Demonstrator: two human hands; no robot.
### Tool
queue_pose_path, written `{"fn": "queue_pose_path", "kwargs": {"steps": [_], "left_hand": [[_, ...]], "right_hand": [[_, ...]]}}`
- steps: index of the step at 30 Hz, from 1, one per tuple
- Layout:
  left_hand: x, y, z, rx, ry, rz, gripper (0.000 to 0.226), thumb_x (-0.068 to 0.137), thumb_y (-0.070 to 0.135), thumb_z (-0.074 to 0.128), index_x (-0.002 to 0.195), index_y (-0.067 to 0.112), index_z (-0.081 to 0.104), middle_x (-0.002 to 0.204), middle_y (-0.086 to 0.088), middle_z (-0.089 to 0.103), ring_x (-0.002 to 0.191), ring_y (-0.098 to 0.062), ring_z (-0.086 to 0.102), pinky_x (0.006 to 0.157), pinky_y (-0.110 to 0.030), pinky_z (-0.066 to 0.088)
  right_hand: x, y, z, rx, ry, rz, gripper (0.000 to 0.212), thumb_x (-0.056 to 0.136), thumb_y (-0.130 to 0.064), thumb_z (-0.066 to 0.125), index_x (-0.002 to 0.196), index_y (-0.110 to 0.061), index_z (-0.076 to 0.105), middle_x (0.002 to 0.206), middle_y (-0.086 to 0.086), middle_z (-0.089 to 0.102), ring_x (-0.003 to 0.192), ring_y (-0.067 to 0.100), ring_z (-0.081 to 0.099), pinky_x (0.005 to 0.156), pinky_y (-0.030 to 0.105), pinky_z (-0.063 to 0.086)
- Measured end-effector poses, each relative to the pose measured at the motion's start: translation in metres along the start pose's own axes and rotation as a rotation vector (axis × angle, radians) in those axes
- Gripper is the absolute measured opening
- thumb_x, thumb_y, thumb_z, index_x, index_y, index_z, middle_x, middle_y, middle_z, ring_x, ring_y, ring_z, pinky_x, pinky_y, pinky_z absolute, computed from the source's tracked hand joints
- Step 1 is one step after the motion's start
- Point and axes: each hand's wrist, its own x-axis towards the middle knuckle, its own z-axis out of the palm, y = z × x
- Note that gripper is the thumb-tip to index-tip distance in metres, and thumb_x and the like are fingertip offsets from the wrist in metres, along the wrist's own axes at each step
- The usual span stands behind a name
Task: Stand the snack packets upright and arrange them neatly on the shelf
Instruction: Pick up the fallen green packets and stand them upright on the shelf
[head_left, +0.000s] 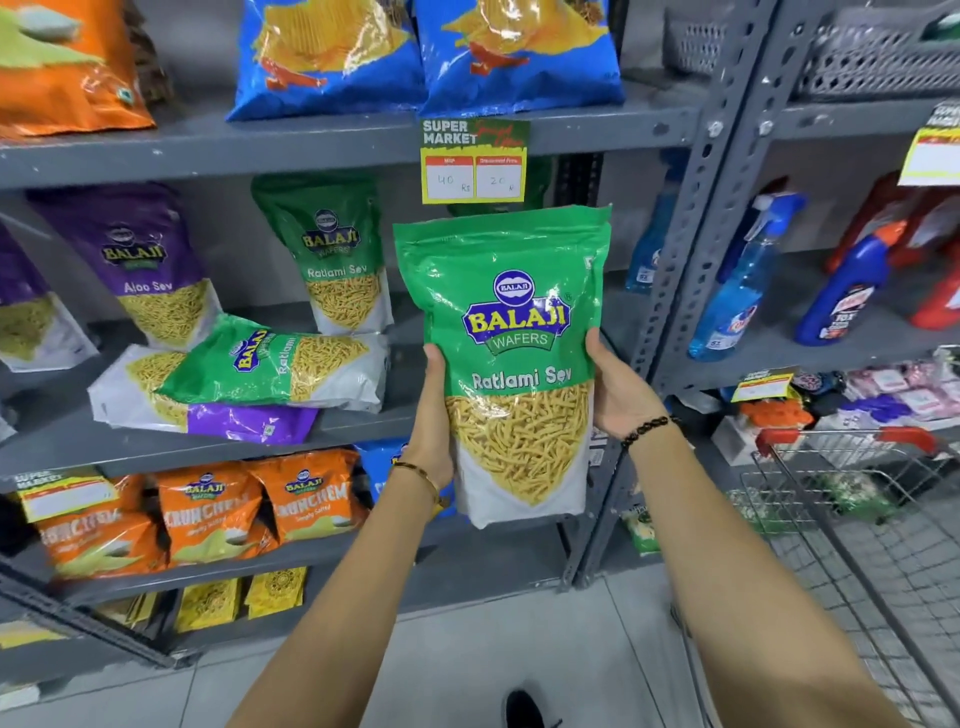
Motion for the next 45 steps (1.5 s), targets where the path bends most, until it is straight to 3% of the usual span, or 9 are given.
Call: {"fn": "queue_pose_path", "kwargs": {"steps": [8, 11, 16, 19, 21, 28, 35, 40, 45], "left_hand": [[0.076, -0.007, 0.003, 0.163, 0.150, -0.061, 0.049, 0.084, 0.067, 0.039, 0.091, 0.031, 0.072, 0.089, 0.002, 0.079, 0.086, -0.017, 0.073, 0.084, -0.039, 0.055], [0.116, 0.001, 0.008, 0.267, 0.139, 0.006, 0.044, 0.095, 0.050, 0.034, 0.103, 0.024, 0.069, 0.110, -0.004, 0.072, 0.100, -0.019, 0.069, 0.090, -0.034, 0.052], [0.176, 0.013, 0.004, 0.375, 0.147, 0.123, 0.039, 0.099, 0.033, 0.036, 0.121, 0.011, 0.060, 0.111, 0.001, 0.066, 0.085, 0.007, 0.068, 0.064, -0.005, 0.053], [0.203, 0.013, 0.003, 0.310, 0.161, 0.107, 0.039, 0.100, 0.028, 0.035, 0.126, 0.006, 0.055, 0.124, -0.009, 0.061, 0.109, -0.016, 0.064, 0.091, -0.025, 0.054], [0.212, 0.012, 0.002, 0.231, 0.152, 0.102, 0.038, 0.100, 0.026, 0.034, 0.128, 0.006, 0.052, 0.128, -0.008, 0.059, 0.102, -0.011, 0.064, 0.089, -0.024, 0.055], [0.208, 0.016, 0.001, 0.131, 0.119, 0.078, 0.038, 0.099, 0.019, 0.038, 0.133, 0.004, 0.047, 0.127, -0.008, 0.056, 0.110, -0.018, 0.057, 0.097, -0.033, 0.046], [0.163, 0.013, -0.018, 0.092, 0.257, 0.014, 0.043, 0.095, 0.024, 0.051, 0.135, 0.013, 0.045, 0.143, -0.006, 0.048, 0.134, -0.023, 0.041, 0.115, -0.042, 0.026], [0.104, 0.003, -0.044, 0.016, 0.215, -0.072, 0.053, 0.096, 0.037, 0.043, 0.143, 0.013, 0.034, 0.151, -0.007, 0.037, 0.139, -0.026, 0.035, 0.113, -0.041, 0.028], [0.041, -0.008, -0.084, -0.025, 0.211, -0.193, 0.057, 0.095, 0.045, 0.040, 0.142, 0.012, 0.035, 0.149, -0.006, 0.040, 0.137, -0.026, 0.037, 0.109, -0.040, 0.033]], "right_hand": [[0.059, -0.011, -0.037, -0.122, 0.118, -0.073, 0.026, 0.093, -0.031, 0.045, 0.109, -0.022, 0.063, 0.109, -0.001, 0.072, 0.104, 0.016, 0.066, 0.092, 0.038, 0.050], [0.089, -0.023, -0.047, -0.147, 0.214, -0.137, 0.022, 0.095, -0.020, 0.045, 0.101, -0.018, 0.066, 0.095, -0.009, 0.076, 0.094, 0.008, 0.068, 0.082, 0.025, 0.054], [0.139, -0.039, -0.060, -0.189, 0.369, -0.176, 0.020, 0.094, -0.012, 0.048, 0.106, -0.008, 0.063, 0.086, -0.009, 0.073, 0.083, 0.007, 0.064, 0.076, 0.020, 0.052], [0.158, -0.047, -0.059, -0.195, 0.429, -0.177, 0.038, 0.093, -0.009, 0.048, 0.128, 0.005, 0.046, 0.108, 0.007, 0.063, 0.102, 0.019, 0.060, 0.098, 0.035, 0.045], [0.168, -0.050, -0.060, -0.205, 0.455, -0.176, 0.041, 0.092, -0.011, 0.050, 0.130, 0.004, 0.046, 0.122, 0.014, 0.058, 0.113, 0.024, 0.055, 0.107, 0.040, 0.040], [0.175, -0.050, -0.063, -0.116, 0.479, -0.163, 0.037, 0.090, -0.011, 0.054, 0.126, -0.002, 0.053, 0.107, 0.002, 0.065, 0.094, 0.012, 0.062, 0.094, 0.031, 0.047], [0.145, -0.030, -0.046, -0.024, 0.726, -0.169, 0.039, 0.089, -0.015, 0.056, 0.128, -0.011, 0.053, 0.137, 0.008, 0.053, 0.128, 0.021, 0.045, 0.109, 0.041, 0.032], [0.113, 0.011, -0.014, 0.030, 0.921, -0.142, 0.036, 0.087, -0.014, 0.058, 0.122, -0.005, 0.056, 0.135, 0.011, 0.054, 0.129, 0.025, 0.046, 0.110, 0.041, 0.035], [0.095, 0.061, 0.041, -0.069, 0.844, -0.008, 0.033, 0.089, -0.009, 0.051, 0.121, -0.003, 0.057, 0.136, 0.024, 0.050, 0.130, 0.040, 0.041, 0.109, 0.050, 0.032]]}}
